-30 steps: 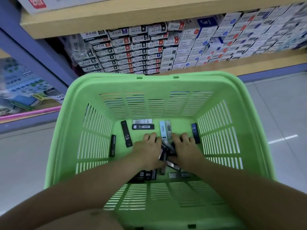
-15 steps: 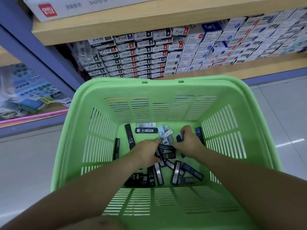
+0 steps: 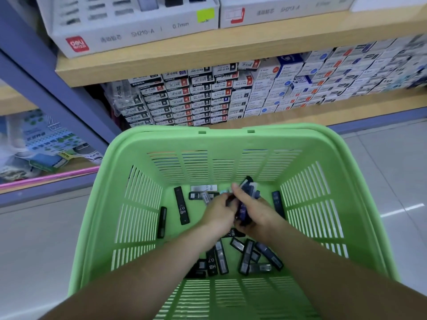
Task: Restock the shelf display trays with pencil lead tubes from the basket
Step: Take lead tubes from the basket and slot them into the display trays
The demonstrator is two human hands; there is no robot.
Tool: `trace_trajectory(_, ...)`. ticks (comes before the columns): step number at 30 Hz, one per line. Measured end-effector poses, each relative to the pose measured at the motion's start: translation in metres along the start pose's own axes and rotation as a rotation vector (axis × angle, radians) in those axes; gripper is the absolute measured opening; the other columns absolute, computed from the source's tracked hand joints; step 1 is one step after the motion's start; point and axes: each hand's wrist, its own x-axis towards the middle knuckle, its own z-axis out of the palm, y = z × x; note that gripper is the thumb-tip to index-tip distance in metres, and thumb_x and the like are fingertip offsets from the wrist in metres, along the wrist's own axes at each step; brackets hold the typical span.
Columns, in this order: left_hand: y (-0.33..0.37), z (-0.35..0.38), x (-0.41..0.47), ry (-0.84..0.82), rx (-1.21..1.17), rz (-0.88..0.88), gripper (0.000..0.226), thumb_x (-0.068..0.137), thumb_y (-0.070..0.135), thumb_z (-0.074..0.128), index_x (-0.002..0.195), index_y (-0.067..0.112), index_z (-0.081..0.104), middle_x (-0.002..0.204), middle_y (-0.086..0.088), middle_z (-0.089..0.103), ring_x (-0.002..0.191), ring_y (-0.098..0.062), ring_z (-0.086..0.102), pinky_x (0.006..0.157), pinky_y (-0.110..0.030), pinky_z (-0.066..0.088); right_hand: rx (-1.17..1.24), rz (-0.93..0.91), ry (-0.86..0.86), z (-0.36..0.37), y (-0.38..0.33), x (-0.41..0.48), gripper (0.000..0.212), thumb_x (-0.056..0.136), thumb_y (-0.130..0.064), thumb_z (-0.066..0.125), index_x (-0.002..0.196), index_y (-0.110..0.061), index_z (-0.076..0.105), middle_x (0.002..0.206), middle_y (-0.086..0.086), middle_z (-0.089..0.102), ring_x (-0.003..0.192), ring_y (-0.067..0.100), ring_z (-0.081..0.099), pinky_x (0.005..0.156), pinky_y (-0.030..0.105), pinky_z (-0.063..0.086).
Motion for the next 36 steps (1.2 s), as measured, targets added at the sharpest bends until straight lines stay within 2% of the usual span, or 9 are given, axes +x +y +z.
trace_trajectory(3, 0.010, -0.004, -0.012, -0.045, 0.577, 0.171, 0.041, 0.103, 0.030, 0.031, 0.139, 0.011, 0.041, 0.127, -0.011, 0.054, 0.116, -0.024, 0.051, 0.100, -0.037, 0.042, 0.035, 0.016, -0.022, 0.008, -0.002, -0.005, 0.038, 0.087, -0.025, 0.072, 0.111, 0.004, 0.066, 0.103, 0.020, 0.074, 0.090, 0.031, 0.071, 0.071, 0.038, 0.058)
trace_trajectory(5, 0.024, -0.018, -0.027, -0.122, 0.767, 0.190, 0.049, 0.102, 0.037, 0.030, 0.145, 0.014, 0.030, 0.129, -0.012, 0.047, 0.118, -0.025, 0.048, 0.100, -0.036, 0.041, 0.030, 0.035, -0.051, 0.006, -0.004, -0.009, 0.035, 0.090, -0.023, 0.068, 0.114, 0.002, 0.066, 0.105, 0.020, 0.073, 0.090, 0.032, 0.070, 0.077, 0.042, 0.058)
trace_trajectory(7, 0.039, -0.040, -0.043, -0.142, 0.814, 0.206, 0.047, 0.100, 0.045, 0.032, 0.138, 0.020, 0.043, 0.124, -0.006, 0.052, 0.109, -0.021, 0.055, 0.096, -0.036, 0.045, -0.019, 0.031, -0.112, 0.007, -0.009, -0.016, 0.029, 0.091, -0.022, 0.067, 0.111, -0.001, 0.067, 0.099, 0.016, 0.074, 0.087, 0.029, 0.069, 0.078, 0.042, 0.058)
trace_trajectory(9, 0.055, -0.067, -0.057, -0.028, 0.593, 0.227, 0.035, 0.100, 0.044, 0.038, 0.120, 0.025, 0.059, 0.108, 0.002, 0.062, 0.090, -0.015, 0.063, 0.086, -0.036, 0.053, -0.082, 0.026, -0.191, 0.014, -0.018, -0.028, 0.016, 0.090, -0.020, 0.065, 0.099, -0.008, 0.067, 0.085, 0.011, 0.072, 0.076, 0.022, 0.067, 0.076, 0.038, 0.055)
trace_trajectory(12, 0.077, -0.096, -0.076, 0.106, 0.002, 0.149, 0.026, 0.097, 0.033, 0.048, 0.119, 0.024, 0.061, 0.102, 0.004, 0.061, 0.079, -0.012, 0.061, 0.072, -0.029, 0.058, -0.091, 0.036, -0.344, 0.033, -0.032, -0.054, 0.012, 0.081, -0.022, 0.072, 0.084, -0.012, 0.064, 0.071, 0.006, 0.063, 0.059, 0.017, 0.058, 0.072, 0.035, 0.046)
trace_trajectory(17, 0.096, -0.108, -0.089, 0.161, -0.144, 0.223, 0.027, 0.087, 0.042, 0.060, 0.093, 0.018, 0.071, 0.073, 0.012, 0.064, 0.057, -0.003, 0.053, 0.049, -0.018, 0.040, -0.192, -0.031, -0.591, 0.069, -0.044, -0.093, 0.012, 0.078, -0.026, 0.071, 0.073, -0.016, 0.067, 0.064, 0.003, 0.052, 0.047, 0.013, 0.046, 0.054, 0.027, 0.046)
trace_trajectory(25, 0.117, -0.122, -0.110, 0.316, -0.418, 0.358, 0.028, 0.069, 0.043, 0.070, 0.080, 0.016, 0.073, 0.060, 0.006, 0.057, 0.057, -0.009, 0.049, 0.049, -0.020, 0.040, -0.165, -0.170, -0.622, 0.084, -0.065, -0.116, 0.007, 0.073, -0.024, 0.072, 0.075, -0.019, 0.069, 0.074, 0.007, 0.059, 0.039, 0.008, 0.035, 0.037, 0.016, 0.025)
trace_trajectory(29, 0.132, -0.130, -0.116, 0.499, -0.393, 0.419, 0.033, 0.070, 0.040, 0.072, 0.074, 0.007, 0.068, 0.051, -0.003, 0.053, 0.044, -0.011, 0.044, 0.042, -0.019, 0.039, -0.313, -0.327, -0.625, 0.085, -0.083, -0.129, 0.034, 0.074, -0.021, 0.069, 0.105, -0.007, 0.065, 0.092, 0.020, 0.074, 0.041, 0.010, 0.037, 0.039, 0.018, 0.030)
trace_trajectory(36, 0.184, -0.149, -0.136, 0.163, -0.513, 0.503, 0.029, 0.079, 0.011, 0.063, 0.106, 0.005, 0.070, 0.089, -0.015, 0.068, 0.065, -0.016, 0.062, 0.060, -0.020, 0.055, -0.351, -0.354, -0.722, 0.078, -0.145, -0.159, 0.023, 0.074, -0.017, 0.066, 0.095, -0.008, 0.070, 0.086, 0.025, 0.072, 0.038, 0.010, 0.035, 0.037, 0.018, 0.031)
